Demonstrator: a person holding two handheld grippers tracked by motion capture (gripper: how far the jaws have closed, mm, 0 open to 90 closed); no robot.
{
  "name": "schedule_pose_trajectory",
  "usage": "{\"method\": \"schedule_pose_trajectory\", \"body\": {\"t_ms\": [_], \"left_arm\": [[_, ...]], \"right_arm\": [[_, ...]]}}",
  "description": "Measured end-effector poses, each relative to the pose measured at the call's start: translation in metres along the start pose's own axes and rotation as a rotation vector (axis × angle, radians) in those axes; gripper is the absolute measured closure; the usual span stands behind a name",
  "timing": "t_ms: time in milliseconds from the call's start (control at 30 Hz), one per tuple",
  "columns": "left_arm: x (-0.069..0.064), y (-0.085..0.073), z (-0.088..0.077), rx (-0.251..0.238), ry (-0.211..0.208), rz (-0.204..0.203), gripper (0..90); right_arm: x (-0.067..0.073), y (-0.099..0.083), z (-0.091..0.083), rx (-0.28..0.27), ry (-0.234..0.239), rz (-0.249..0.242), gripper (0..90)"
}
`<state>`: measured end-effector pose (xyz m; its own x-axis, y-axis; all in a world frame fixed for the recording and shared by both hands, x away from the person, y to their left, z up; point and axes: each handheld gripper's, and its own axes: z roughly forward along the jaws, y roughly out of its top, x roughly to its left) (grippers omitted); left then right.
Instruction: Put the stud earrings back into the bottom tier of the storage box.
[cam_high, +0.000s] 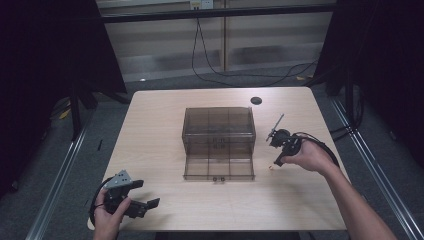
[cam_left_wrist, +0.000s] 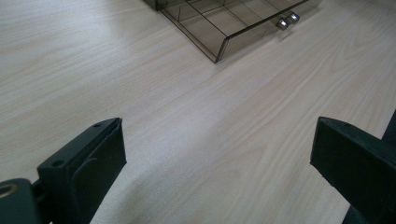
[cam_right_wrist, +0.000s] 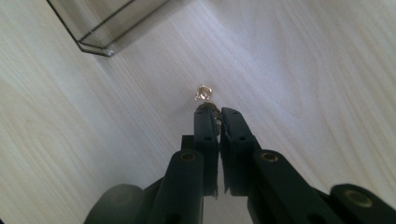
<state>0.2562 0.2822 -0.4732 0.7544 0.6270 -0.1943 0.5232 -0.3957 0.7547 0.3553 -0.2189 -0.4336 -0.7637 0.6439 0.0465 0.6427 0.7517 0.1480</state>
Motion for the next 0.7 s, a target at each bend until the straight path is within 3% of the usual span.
{"method": "schedule_pose_trajectory", "body": {"t_ms": [300, 333, 500, 700], "left_arm": [[0.000, 0.000, 0.000, -0.002, -0.002, -0.006, 3.2], [0.000, 0.000, 0.000, -0.002, -0.002, -0.006, 3.2], [0.000, 0.000, 0.000, -0.002, -0.002, -0.007, 3.2], [0.000, 0.000, 0.000, 0.003, -0.002, -0.002, 3.2]], "right_arm": [[0.008, 0.016, -0.014, -0.021, -0.002, -0.051, 86.0], [0.011, 0.019, -0.014, -0.022, 0.006, -0.080, 86.0], [0.018, 0.030, -0.015, -0.013, 0.000, -0.127, 86.1], [0.025, 0.041, -0.020, -0.026, 0.006, -0.160, 86.2]]}}
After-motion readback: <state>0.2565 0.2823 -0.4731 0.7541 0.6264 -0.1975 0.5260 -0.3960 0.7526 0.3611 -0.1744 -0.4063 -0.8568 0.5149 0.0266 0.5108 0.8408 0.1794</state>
